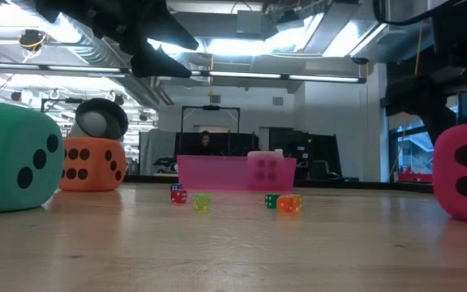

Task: Pick & Place Dice
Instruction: Put the big red dice into the pink bin

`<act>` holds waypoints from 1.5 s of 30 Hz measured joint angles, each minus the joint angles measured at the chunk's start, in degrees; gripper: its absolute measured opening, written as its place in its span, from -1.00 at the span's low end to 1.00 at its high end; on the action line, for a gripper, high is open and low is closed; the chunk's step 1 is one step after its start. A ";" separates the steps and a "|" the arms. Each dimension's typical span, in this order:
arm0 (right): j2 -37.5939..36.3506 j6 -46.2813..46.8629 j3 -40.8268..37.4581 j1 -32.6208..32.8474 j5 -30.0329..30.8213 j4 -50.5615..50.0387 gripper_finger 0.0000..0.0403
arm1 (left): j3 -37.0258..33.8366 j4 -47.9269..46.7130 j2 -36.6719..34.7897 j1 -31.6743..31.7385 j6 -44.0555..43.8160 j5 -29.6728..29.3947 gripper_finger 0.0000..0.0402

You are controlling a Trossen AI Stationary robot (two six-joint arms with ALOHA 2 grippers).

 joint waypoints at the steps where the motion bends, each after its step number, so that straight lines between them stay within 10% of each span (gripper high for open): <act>1: 0.02 0.00 -0.04 -0.07 0.06 0.26 0.99 | 0.00 0.00 0.00 0.01 0.00 0.00 0.86; 45: -0.02 0.20 10.93 -2.51 9.26 -13.98 0.82 | 0.00 -0.99 0.00 0.00 0.82 0.00 0.86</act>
